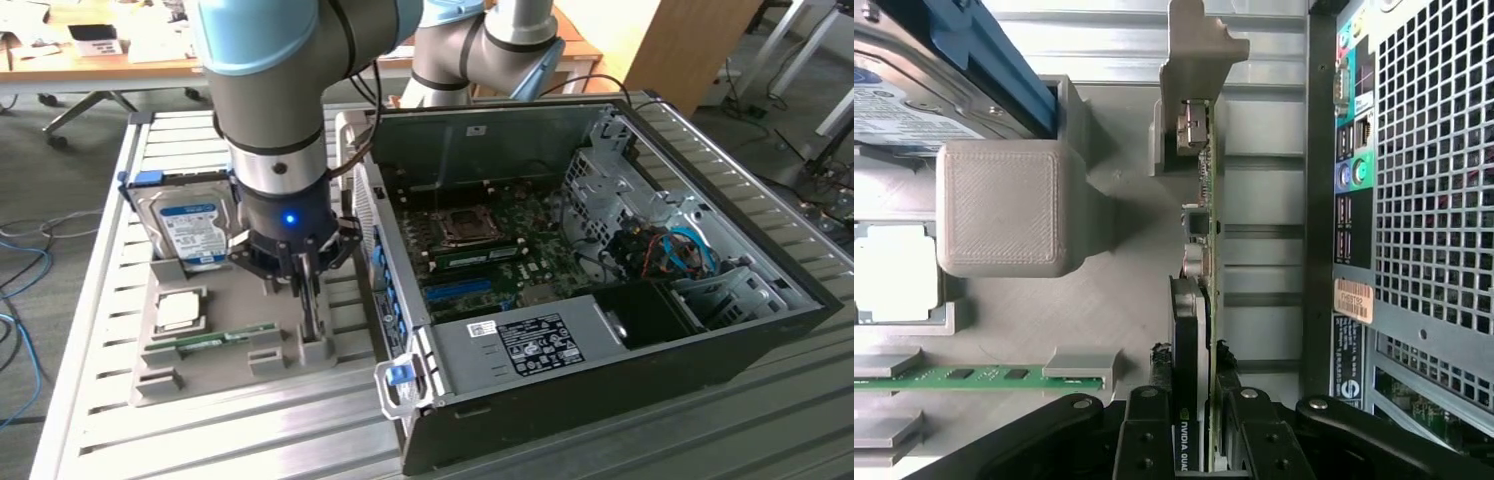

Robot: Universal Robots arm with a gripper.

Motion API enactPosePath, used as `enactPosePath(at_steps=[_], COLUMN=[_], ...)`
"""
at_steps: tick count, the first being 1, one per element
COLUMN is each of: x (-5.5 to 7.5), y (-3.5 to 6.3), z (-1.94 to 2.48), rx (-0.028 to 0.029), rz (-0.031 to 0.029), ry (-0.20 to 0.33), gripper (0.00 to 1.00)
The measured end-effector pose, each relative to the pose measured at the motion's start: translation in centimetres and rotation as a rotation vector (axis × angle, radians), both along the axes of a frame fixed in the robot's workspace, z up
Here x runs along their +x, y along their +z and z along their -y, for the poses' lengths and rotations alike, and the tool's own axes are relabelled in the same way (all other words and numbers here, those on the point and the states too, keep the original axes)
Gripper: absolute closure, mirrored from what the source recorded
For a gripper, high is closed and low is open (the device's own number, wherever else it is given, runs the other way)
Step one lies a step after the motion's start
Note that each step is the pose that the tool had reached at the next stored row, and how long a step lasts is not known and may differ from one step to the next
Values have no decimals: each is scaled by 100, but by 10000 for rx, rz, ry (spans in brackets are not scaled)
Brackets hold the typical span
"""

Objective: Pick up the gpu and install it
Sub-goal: 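Pick up the gpu and move the gpu toward the slot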

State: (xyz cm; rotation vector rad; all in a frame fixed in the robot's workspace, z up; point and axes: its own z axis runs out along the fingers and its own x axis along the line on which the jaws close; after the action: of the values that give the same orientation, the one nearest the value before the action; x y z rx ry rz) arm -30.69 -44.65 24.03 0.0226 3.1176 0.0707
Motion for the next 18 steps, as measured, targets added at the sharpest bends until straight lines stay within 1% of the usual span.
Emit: enactPosePath(at_steps=[7,18], x=[0,0], y=[136,392], z=[0,0], rx=[0,1], rz=[0,0], ry=[1,1], gripper=[73,73])
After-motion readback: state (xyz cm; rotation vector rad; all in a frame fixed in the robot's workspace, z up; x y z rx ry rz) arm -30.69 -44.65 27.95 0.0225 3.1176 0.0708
